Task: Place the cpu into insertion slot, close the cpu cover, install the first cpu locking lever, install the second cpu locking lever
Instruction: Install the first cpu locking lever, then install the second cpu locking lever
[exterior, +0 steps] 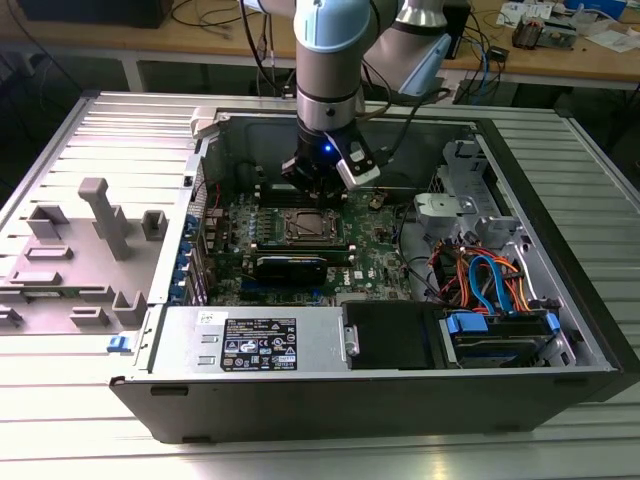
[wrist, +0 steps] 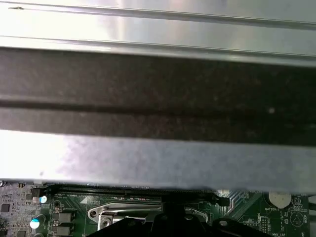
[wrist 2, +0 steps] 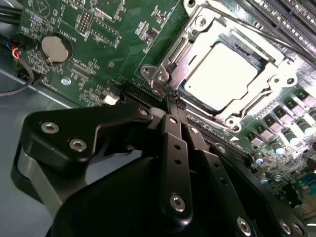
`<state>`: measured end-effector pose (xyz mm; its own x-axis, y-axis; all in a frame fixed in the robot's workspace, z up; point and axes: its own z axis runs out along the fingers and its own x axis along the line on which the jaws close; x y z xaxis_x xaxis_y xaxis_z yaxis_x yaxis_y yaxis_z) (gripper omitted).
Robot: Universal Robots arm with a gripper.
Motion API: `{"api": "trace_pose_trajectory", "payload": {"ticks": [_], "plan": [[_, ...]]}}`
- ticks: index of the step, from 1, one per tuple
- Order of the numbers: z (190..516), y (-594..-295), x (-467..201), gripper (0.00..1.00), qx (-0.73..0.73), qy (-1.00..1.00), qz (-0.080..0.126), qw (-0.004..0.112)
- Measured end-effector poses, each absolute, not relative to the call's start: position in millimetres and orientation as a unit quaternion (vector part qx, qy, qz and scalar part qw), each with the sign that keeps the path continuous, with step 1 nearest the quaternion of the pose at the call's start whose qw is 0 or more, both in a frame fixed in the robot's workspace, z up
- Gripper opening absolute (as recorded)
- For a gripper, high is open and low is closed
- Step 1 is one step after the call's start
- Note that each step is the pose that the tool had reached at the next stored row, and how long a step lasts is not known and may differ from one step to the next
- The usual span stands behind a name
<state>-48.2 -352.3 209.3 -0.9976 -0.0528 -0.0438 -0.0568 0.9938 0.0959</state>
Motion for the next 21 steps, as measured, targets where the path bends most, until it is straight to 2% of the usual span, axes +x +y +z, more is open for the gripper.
{"api": "trace_pose_trajectory", "payload": {"ticks": [12, 21], "plan": [[209, -354, -48, 0.11, -0.028, 0.998, 0.049, 0.021], [209, -367, -48, 0.11, -0.028, 0.998, 0.049, 0.021]]}}
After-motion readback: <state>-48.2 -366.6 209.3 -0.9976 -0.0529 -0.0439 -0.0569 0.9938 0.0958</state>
